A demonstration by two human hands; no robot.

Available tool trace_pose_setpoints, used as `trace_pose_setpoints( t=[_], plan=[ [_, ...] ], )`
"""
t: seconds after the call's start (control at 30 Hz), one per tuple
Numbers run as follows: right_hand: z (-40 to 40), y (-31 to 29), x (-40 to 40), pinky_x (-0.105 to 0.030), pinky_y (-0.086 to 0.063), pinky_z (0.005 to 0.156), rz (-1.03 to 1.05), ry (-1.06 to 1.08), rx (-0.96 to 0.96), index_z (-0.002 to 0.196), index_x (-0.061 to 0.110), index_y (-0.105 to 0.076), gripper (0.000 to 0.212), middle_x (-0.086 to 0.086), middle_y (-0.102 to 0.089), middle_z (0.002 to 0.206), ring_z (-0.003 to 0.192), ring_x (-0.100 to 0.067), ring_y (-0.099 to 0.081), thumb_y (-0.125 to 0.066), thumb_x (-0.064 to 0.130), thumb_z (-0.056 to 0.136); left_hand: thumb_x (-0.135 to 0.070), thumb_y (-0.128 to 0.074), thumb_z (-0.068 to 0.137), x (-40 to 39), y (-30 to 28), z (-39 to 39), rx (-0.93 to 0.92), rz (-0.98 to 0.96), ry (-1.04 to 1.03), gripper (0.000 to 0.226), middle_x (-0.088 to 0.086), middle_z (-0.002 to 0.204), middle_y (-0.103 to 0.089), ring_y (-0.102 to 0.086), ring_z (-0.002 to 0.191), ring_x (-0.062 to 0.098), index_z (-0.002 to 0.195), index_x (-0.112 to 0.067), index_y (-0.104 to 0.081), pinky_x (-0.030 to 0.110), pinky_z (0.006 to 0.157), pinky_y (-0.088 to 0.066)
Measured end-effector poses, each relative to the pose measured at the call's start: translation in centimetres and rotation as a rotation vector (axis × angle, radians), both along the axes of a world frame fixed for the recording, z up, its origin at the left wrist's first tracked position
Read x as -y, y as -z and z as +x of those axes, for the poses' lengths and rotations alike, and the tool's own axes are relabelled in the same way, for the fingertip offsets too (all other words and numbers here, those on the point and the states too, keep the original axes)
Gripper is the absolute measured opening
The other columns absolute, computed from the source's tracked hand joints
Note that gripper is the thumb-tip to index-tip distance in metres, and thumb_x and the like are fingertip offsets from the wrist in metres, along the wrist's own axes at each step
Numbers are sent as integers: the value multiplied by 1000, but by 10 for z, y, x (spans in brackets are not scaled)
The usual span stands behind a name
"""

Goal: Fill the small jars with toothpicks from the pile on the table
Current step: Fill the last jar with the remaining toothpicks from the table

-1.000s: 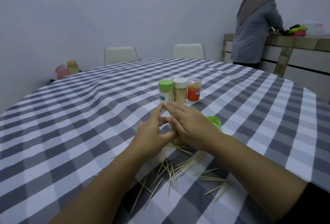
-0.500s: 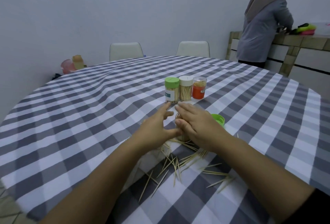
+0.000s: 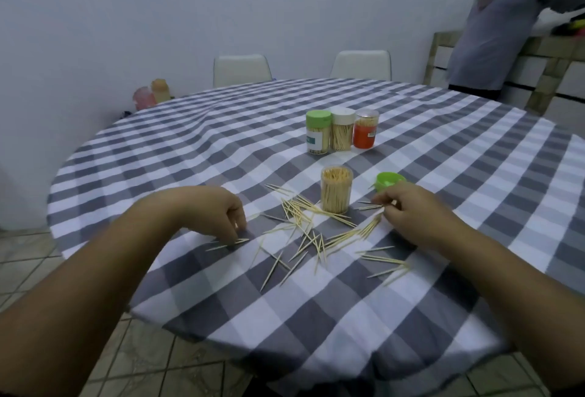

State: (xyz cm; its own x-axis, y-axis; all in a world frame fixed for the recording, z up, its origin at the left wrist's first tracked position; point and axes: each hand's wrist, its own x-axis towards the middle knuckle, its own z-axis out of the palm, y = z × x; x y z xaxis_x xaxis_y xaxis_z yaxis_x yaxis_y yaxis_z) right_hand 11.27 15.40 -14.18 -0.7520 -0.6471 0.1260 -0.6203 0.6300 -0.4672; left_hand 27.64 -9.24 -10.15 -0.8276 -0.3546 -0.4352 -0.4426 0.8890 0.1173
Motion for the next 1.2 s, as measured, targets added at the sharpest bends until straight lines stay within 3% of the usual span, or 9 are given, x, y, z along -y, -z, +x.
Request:
trace_pose_setpoints(
  t=[0.17,0.3,0.47,0.6,0.67,0.73,0.83,1.07,1.2],
  plan=[
    [24,5,8,-25,-44,85,-20,-128,-33,117,19,-65,31,3,-60,115,98,-11,-53,-49,13,91,-19,-64,87,-8,6,5,-7,-126,-17,12,-2,94,-60,-53,84,14,100,-19,-63,22,73,-44],
    [48,11,20,-23,-37,92,4,-288,-87,117,22,-64,31,9,-52,106,108,-11,-49,-53,16,89,-20,-63,87,-9,12,1,-95,-162,-14,6,0,90,-64,-56,81,16,90,-18,-67,27,73,-48],
    [73,15,33,-33,-34,104,-3,-499,-192,125,27,-58,43,8,-52,128,122,-10,-42,-56,18,83,-26,-63,88,-5,22,-8,-248,-213,24,17,-2,112,-62,-58,97,18,104,-22,-66,32,86,-51],
    [95,23,48,-39,-41,86,35,-696,-495,125,29,-57,53,5,-54,136,124,-19,-49,-44,16,75,-38,-55,93,-2,29,-11,-277,-342,43,47,-1,141,-44,-47,122,21,138,-27,-46,34,101,-41],
    [97,29,58,-35,-41,77,50,-769,-603,117,31,-62,48,9,-62,124,115,-18,-57,-39,19,77,-36,-48,96,-1,32,-14,-257,-367,25,44,2,139,-47,-49,120,21,138,-25,-46,34,100,-42],
    [96,31,67,-35,-43,74,32,-820,-650,109,30,-68,37,11,-69,107,105,-18,-61,-53,17,78,-31,-47,97,0,33,-17,-259,-352,3,36,2,128,-55,-54,110,20,131,-23,-54,33,94,-46],
    [90,36,75,-33,-43,68,27,-776,-701,96,27,-73,25,9,-68,85,88,-18,-62,-71,18,74,-26,-48,97,-1,33,-23,-277,-309,-27,27,2,113,-63,-57,97,18,120,-20,-61,28,83,-48],
    [64,39,74,-29,-42,57,39,-421,-709,69,22,-71,6,5,-58,65,66,-20,-57,-73,16,68,-26,-50,95,-6,32,-35,-347,-211,58,24,7,101,-68,-59,91,22,101,-11,-68,33,78,-48],
    [56,30,69,-36,-42,76,125,-312,-526,101,22,-71,20,0,-64,93,95,-25,-55,-54,21,91,-28,-54,93,-12,35,-44,-410,-112,103,20,-3,105,-67,-55,86,13,105,-20,-68,24,71,-41]
  ],
)
